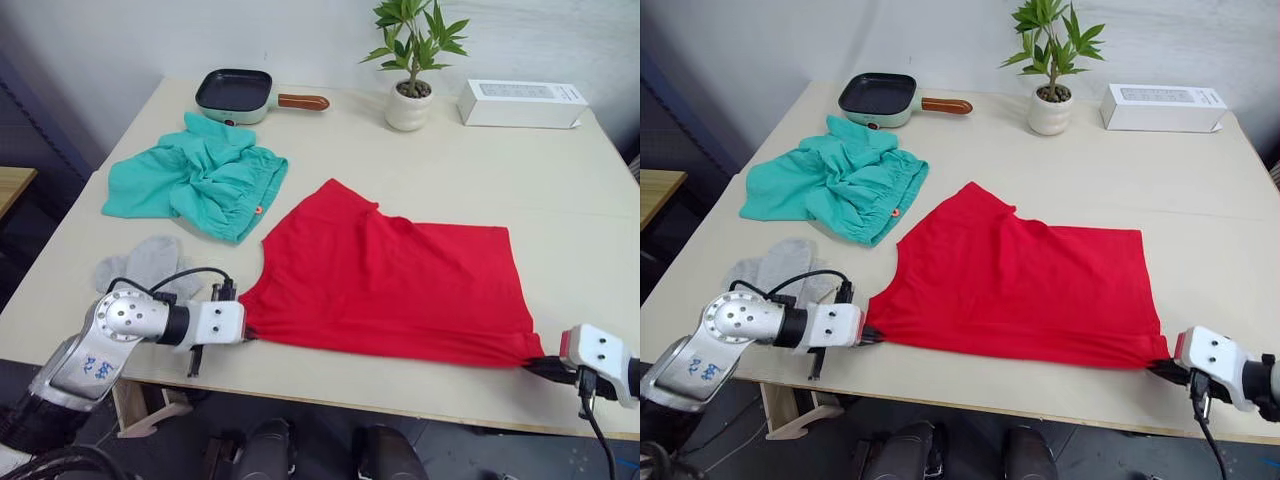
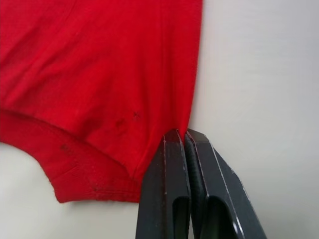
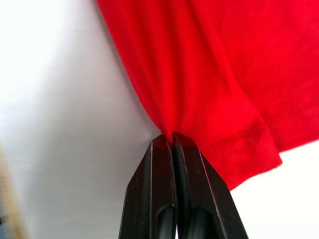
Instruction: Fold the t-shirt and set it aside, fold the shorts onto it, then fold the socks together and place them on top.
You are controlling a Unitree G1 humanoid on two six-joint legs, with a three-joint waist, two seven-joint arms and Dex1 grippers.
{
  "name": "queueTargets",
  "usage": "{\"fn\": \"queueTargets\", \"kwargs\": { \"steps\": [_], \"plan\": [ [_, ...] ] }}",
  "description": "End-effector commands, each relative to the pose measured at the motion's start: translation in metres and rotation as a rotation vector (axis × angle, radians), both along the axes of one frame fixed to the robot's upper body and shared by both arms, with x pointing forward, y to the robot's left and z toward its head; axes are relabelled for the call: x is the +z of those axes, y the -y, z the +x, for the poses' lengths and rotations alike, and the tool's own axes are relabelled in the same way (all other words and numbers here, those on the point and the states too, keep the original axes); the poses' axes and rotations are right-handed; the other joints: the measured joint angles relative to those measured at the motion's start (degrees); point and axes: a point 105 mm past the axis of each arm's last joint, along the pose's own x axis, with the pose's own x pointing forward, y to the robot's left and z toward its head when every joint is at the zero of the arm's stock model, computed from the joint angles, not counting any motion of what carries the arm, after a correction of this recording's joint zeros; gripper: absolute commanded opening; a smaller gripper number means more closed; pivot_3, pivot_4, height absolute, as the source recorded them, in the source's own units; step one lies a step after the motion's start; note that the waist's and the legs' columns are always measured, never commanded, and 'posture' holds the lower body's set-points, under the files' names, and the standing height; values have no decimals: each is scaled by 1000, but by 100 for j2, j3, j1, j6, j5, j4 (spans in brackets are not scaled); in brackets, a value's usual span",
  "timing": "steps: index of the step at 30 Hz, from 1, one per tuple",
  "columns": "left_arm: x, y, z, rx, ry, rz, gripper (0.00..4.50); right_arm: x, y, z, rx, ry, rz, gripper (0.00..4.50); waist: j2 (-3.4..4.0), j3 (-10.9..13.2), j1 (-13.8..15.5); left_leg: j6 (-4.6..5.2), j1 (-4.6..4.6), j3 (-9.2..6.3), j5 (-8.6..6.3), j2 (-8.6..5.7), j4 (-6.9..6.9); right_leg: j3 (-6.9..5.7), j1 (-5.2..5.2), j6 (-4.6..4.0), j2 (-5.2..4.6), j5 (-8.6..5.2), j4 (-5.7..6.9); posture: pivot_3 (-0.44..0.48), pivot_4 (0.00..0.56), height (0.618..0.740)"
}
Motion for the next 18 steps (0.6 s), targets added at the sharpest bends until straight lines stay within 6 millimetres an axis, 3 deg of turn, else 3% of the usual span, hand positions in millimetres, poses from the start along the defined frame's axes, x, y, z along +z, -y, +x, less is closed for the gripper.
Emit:
{"fn": "queueTargets", "kwargs": {
  "steps": [1,6,14,16,18],
  "plan": [
    [-1,-3,-11,34,-38,23,44,12,-7,-3,-10,20,9,0,3,2,3,3,-1,0,-2,0,0,1,-1,-1,0,0,-1,0,150,740],
    [-3,-5,-22,52,-75,32,44,16,-17,-15,13,-31,18,0,6,3,-2,12,0,0,-7,3,-11,5,-5,-6,-1,-3,-4,0,150,740],
    [-1,-5,-36,60,-153,30,44,13,-19,-22,6,-84,29,0,8,3,2,10,-4,0,-4,3,-33,2,-11,-11,-1,-6,-17,0,150,740],
    [2,-5,-37,72,-163,23,462,14,-17,-25,-24,-111,64,0,8,3,4,6,-3,1,-2,2,-40,2,-11,-13,-1,-6,-19,0,150,740],
    [7,-7,-34,81,-161,18,952,14,-16,-30,-46,-159,93,421,8,4,14,5,-3,0,0,1,-44,0,-11,-14,-1,-7,-19,0,150,740]
  ]
}}
